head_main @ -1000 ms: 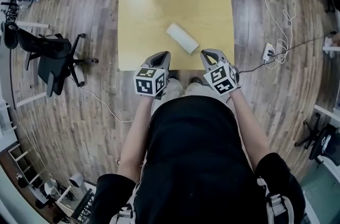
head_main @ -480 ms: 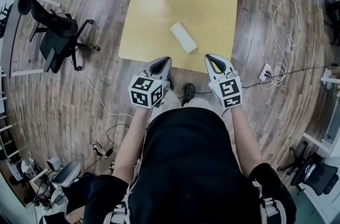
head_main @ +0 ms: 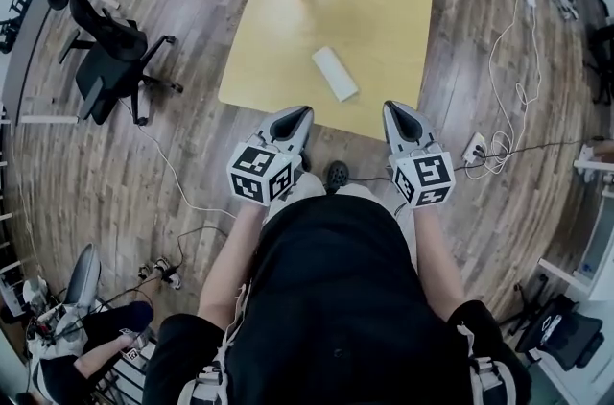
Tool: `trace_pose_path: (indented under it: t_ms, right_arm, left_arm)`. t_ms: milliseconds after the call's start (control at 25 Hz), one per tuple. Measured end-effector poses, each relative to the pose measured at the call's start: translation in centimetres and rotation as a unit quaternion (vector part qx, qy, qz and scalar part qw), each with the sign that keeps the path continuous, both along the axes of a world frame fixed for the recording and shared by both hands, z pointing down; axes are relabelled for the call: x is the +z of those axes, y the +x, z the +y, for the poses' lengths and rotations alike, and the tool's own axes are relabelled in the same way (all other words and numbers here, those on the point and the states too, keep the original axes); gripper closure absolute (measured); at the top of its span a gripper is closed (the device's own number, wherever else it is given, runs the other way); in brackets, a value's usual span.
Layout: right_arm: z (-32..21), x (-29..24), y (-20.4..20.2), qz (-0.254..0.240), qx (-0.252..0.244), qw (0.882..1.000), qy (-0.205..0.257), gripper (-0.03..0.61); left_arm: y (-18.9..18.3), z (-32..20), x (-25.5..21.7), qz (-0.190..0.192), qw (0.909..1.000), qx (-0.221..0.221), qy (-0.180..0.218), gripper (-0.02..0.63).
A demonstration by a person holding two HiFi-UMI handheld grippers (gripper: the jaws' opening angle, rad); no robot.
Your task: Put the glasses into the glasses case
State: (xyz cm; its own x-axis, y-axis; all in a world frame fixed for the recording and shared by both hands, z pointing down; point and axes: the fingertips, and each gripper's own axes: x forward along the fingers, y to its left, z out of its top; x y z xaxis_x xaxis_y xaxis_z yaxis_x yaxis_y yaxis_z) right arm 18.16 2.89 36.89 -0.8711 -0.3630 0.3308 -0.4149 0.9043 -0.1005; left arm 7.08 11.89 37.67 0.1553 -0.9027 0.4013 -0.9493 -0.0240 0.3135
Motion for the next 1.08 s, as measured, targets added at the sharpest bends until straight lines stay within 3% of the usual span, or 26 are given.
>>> trace_pose_path:
  t_ms: [520, 1080]
  right_arm:
    - [3.1, -0.4, 0.1, -0.002, -0.028, 1.000, -0.003, 0.565]
    - [4.6, -0.1, -0.9, 0.008, -0.043, 0.999, 0.005, 0.565]
  left_arm:
    - [-1.4, 4.1, 0.8, 0.000, 0.9994, -0.034, -0.010, 0.589]
    - [-1.5, 4.2, 0.9, -0.001, 0.9996, -0.027, -0.009, 0.589]
